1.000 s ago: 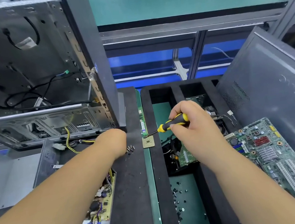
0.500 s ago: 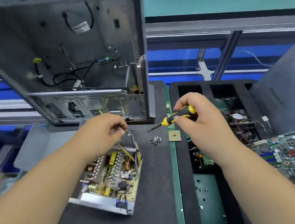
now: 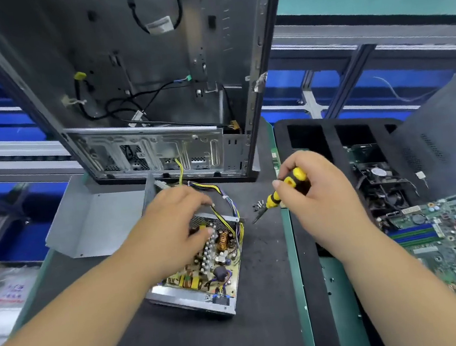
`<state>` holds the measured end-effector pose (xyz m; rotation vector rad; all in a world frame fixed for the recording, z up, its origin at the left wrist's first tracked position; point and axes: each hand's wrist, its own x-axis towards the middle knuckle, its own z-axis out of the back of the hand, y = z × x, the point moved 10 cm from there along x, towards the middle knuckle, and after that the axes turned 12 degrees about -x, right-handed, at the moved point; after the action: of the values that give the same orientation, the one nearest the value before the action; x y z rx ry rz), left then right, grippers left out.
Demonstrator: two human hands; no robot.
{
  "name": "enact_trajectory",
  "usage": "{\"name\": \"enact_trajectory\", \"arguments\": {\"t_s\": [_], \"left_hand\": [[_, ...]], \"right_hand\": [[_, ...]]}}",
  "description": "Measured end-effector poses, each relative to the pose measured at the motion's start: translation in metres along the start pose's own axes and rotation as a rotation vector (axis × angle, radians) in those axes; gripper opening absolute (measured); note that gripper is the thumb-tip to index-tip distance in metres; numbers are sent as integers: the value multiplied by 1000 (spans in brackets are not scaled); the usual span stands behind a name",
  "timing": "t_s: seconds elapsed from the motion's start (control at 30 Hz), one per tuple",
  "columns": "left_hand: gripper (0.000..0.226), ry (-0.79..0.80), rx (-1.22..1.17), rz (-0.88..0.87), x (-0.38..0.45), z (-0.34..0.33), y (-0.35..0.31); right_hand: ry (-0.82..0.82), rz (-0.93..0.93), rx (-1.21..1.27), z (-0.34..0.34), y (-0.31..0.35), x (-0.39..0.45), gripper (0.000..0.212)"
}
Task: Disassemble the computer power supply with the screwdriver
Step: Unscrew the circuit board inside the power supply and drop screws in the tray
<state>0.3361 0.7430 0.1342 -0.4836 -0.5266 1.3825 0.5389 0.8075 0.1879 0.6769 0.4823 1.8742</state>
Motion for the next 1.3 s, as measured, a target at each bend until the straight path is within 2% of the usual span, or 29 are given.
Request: {"name": "enact_trajectory", "arguments": {"t_s": [0.13, 0.23, 0.33, 0.43, 0.5, 0.83, 1.07, 1.2, 1.3], "left_hand": [[59, 177, 133, -88, 19, -43, -25], [55, 252, 215, -46, 23, -67, -21], [41, 212, 216, -41, 23, -70, -17], [26, 107, 114, -87, 22, -60, -21], [23, 84, 117, -93, 20, -59, -22], [23, 11, 189, -92, 21, -62, -21], [31, 0, 209, -88, 22, -65, -18], [37, 8, 214, -78, 23, -66, -17], [39, -4, 219, -87, 22, -65, -19]], "right_hand": [[53, 10, -6, -17, -14, -7, 17], [88, 41, 1, -28, -21, -10, 17], [113, 47, 38, -38, -27, -11, 17], [135, 56, 66, -46, -32, -11, 16], [157, 72, 74, -51, -33, -10, 16], [245, 140, 65, -63, -31, -7, 14], [456, 368, 1, -65, -6, -16, 15], [490, 323, -76, -61, -14, -10, 4], [456, 302, -169, -55, -15, -4, 27]]}}
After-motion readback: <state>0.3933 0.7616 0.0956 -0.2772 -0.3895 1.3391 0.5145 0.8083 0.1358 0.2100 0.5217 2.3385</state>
